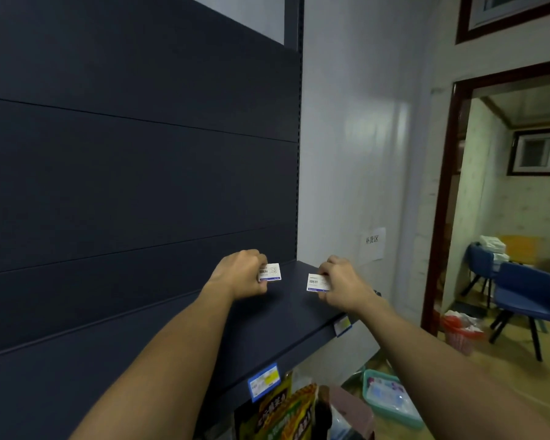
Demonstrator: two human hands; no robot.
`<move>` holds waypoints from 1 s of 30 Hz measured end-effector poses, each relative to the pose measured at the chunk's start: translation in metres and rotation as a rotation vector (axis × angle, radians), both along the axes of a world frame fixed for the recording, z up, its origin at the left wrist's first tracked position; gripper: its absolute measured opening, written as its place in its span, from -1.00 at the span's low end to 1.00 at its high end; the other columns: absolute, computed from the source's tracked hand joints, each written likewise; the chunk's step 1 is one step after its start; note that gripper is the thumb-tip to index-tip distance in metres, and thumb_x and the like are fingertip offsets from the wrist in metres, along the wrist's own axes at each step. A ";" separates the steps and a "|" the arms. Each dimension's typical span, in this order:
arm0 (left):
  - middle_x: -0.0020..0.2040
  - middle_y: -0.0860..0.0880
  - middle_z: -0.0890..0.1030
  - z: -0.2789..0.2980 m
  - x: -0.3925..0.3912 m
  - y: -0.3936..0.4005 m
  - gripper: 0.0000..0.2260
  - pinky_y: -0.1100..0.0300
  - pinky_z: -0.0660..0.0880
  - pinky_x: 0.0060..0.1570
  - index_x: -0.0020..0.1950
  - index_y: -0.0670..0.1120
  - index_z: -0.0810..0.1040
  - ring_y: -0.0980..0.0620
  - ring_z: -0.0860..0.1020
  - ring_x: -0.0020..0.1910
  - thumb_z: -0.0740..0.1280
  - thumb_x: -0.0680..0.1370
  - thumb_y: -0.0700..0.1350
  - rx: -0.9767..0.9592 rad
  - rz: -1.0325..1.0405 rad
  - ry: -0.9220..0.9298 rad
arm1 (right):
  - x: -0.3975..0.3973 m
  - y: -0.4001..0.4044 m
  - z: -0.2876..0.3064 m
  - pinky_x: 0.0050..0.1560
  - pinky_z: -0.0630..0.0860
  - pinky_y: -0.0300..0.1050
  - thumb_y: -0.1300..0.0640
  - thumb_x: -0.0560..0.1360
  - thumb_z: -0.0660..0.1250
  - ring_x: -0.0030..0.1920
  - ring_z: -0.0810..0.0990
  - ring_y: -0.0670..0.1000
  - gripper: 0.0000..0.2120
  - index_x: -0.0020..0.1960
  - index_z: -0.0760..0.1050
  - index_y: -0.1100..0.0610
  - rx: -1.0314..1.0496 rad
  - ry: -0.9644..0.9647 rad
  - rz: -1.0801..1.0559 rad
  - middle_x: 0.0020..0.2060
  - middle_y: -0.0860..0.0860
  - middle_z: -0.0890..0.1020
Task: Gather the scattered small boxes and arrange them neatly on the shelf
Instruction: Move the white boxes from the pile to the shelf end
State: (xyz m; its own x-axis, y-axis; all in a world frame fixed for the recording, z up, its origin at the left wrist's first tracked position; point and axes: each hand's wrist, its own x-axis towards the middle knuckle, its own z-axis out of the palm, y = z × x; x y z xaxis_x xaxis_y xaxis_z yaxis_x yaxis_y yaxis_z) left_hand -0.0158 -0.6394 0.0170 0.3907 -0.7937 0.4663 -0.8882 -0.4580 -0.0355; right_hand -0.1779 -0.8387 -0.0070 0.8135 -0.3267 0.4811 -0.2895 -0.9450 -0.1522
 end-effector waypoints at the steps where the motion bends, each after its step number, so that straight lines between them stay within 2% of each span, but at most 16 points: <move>1: 0.07 0.05 0.55 -0.001 0.006 -0.009 -0.70 0.05 0.55 -0.08 0.15 -0.01 0.56 -0.01 0.55 -0.03 0.36 0.44 0.02 -0.015 0.002 0.005 | 0.007 -0.009 -0.001 0.11 0.51 -0.02 0.09 0.39 0.46 0.16 0.44 0.03 -0.64 0.16 0.54 0.11 -0.006 0.004 -0.003 0.07 0.02 0.47; 15: 0.11 0.07 0.54 0.003 0.097 -0.106 -0.68 0.11 0.52 -0.03 0.21 0.01 0.55 0.02 0.53 0.04 0.37 0.47 0.03 -0.033 -0.024 0.023 | 0.106 -0.110 0.002 0.11 0.46 -0.10 0.16 0.39 0.45 0.18 0.44 0.07 -0.67 0.14 0.55 0.14 0.028 -0.034 0.036 0.05 0.05 0.48; 20: 0.11 0.07 0.54 -0.006 0.118 -0.131 -0.66 0.12 0.53 -0.02 0.23 0.02 0.55 0.03 0.54 0.04 0.37 0.47 0.03 -0.061 0.024 0.049 | 0.135 -0.144 -0.002 0.10 0.44 -0.14 0.16 0.38 0.46 0.17 0.42 0.04 -0.68 0.13 0.56 0.12 0.048 -0.060 0.092 -0.04 -0.04 0.39; 24: 0.10 0.09 0.55 -0.016 0.128 -0.149 -0.67 0.11 0.54 -0.03 0.22 0.02 0.56 0.03 0.55 0.02 0.38 0.46 0.03 -0.053 0.081 0.064 | 0.159 -0.170 -0.011 0.09 0.48 -0.09 0.14 0.39 0.46 0.14 0.43 0.03 -0.68 0.13 0.56 0.12 0.064 -0.046 0.149 0.01 -0.01 0.45; 30: 0.09 0.10 0.54 -0.024 0.132 -0.172 -0.64 0.11 0.55 -0.02 0.24 0.03 0.56 0.05 0.54 0.01 0.38 0.46 0.04 -0.065 0.178 0.074 | 0.192 -0.206 -0.020 0.07 0.44 -0.18 0.14 0.39 0.47 0.15 0.43 0.01 -0.70 0.11 0.56 0.09 0.090 -0.052 0.290 -0.02 -0.07 0.40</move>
State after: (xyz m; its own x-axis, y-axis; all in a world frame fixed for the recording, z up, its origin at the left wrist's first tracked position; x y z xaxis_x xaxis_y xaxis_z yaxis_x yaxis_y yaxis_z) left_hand 0.1166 -0.8112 -0.0073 0.5574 -0.6780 0.4791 -0.7921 -0.6072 0.0621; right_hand 0.0146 -1.0451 -0.0268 0.8543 -0.1278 0.5039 0.0007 -0.9691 -0.2468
